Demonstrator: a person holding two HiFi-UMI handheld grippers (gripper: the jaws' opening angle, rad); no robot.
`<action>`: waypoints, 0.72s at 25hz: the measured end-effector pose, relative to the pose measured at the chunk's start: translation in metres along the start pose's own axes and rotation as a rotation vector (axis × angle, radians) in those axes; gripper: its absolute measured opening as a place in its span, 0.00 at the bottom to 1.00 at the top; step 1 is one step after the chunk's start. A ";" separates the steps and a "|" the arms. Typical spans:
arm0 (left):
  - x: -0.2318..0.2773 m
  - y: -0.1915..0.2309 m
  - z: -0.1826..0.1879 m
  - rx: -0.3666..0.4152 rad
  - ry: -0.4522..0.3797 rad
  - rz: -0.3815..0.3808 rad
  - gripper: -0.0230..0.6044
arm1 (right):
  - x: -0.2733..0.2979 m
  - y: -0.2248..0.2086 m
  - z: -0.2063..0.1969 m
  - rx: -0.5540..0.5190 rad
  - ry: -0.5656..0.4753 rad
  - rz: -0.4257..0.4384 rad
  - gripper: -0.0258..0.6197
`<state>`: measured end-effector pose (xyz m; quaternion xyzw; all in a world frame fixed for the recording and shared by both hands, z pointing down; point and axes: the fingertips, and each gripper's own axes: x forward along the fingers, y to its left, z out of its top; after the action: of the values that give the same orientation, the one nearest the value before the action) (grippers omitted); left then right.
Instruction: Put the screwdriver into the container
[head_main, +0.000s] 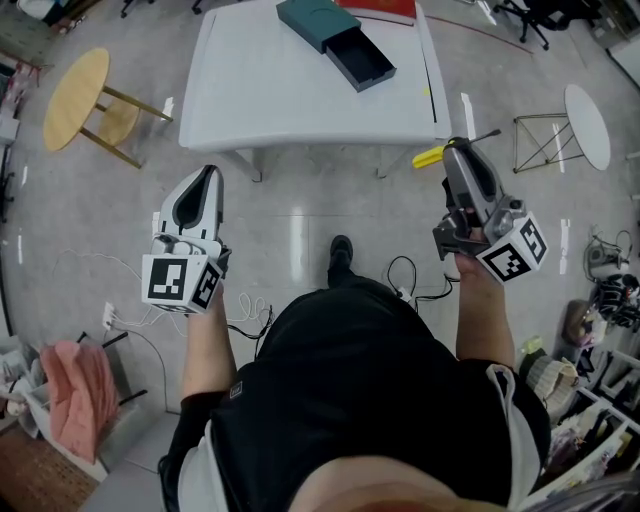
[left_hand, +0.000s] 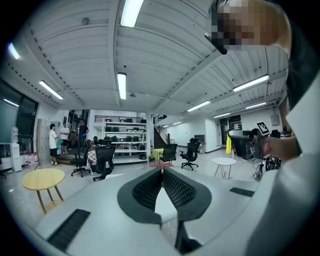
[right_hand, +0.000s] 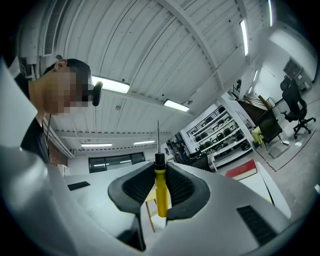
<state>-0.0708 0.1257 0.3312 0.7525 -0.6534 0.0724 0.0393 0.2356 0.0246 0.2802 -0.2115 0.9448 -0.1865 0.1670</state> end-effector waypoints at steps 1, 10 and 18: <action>0.008 0.000 0.002 0.001 0.004 0.000 0.08 | 0.003 -0.007 0.003 0.002 -0.001 0.001 0.17; 0.053 -0.006 0.021 0.038 0.015 0.001 0.08 | 0.011 -0.052 0.028 -0.006 -0.046 0.001 0.17; 0.079 0.009 0.028 0.034 -0.008 -0.032 0.08 | 0.019 -0.060 0.035 -0.027 -0.058 -0.039 0.17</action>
<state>-0.0670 0.0433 0.3164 0.7636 -0.6402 0.0800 0.0252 0.2538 -0.0439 0.2701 -0.2373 0.9377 -0.1707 0.1879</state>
